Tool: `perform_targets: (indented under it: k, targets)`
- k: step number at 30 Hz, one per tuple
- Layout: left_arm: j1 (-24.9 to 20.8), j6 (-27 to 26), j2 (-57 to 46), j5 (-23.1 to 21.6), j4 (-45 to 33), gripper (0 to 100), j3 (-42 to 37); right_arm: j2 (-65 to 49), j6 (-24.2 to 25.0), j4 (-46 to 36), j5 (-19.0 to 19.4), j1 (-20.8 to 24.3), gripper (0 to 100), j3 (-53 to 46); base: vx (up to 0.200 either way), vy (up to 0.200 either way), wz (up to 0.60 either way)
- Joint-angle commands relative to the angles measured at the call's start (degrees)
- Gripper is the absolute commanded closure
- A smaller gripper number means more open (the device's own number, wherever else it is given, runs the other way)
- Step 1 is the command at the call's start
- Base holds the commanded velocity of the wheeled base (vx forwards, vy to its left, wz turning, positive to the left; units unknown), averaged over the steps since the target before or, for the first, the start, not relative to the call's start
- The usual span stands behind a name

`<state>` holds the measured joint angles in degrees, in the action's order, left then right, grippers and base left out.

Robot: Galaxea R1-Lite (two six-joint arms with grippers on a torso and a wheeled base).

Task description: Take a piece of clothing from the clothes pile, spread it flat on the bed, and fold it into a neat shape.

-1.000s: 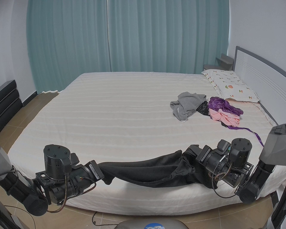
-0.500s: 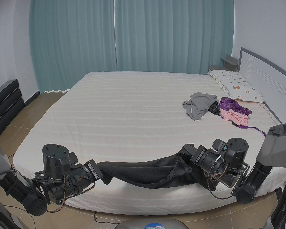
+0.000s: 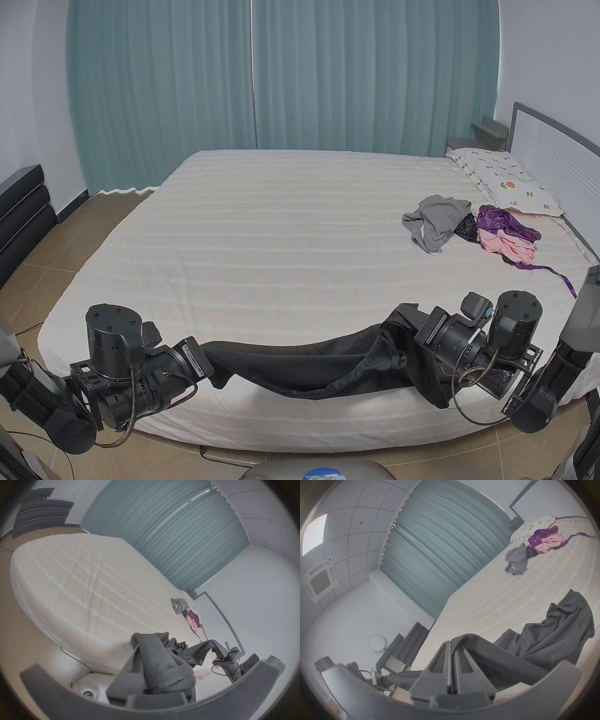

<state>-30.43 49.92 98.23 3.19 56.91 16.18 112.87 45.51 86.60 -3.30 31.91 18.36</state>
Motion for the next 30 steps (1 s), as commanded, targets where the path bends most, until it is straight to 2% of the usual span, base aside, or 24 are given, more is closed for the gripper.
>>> perform_targets:
  k: [1, 13, 16, 18, 23, 24, 27, 29, 30]
  targets:
    - [-0.1, 0.0, -0.6, 0.1, 0.0, 100, -0.6, -2.4, 0.0, 0.2, 0.0, 0.1, 100, -1.8, -0.200, 0.000, 0.00]
    - [-1.9, -0.8, -13.3, 0.8, -1.3, 100, -1.1, -16.1, 0.1, 1.1, 0.0, 0.3, 100, -8.7, -0.200, 0.000, 0.00]
    - [-1.8, -2.5, -16.2, 2.4, -2.1, 100, -0.9, -20.3, -0.6, 0.9, -0.1, 0.3, 100, -9.2, -0.067, 0.000, 0.00]
    - [-1.8, -6.2, -19.3, 6.4, -2.9, 100, 0.3, -27.4, -2.7, -0.6, 0.6, -1.2, 100, -7.5, 0.000, 0.000, 0.00]
    - [-1.7, -7.5, -22.9, 7.4, -4.6, 100, 3.1, -33.6, -6.0, -8.6, 0.4, -1.7, 100, -0.7, 0.000, 0.000, 0.00]
    - [-1.5, -7.5, -24.1, 7.4, -6.8, 100, 5.8, -36.1, -6.5, -13.7, 0.2, -1.9, 100, 3.7, 0.000, 0.000, 0.00]
    - [-1.1, -7.6, -24.3, 7.4, -11.5, 100, 10.9, -37.9, -6.5, -20.9, 0.5, -2.6, 100, 10.0, 0.000, 0.000, 0.00]
    - [-1.1, -7.6, -23.9, 7.3, -13.8, 100, 13.3, -37.3, -6.7, -23.8, 0.6, -3.8, 100, 12.1, 0.000, 0.000, 0.00]
    - [-0.9, -7.5, -23.1, 6.9, -16.5, 100, 16.0, -35.9, -6.9, -26.0, 0.7, -5.9, 100, 14.6, 0.000, 0.000, 0.00]
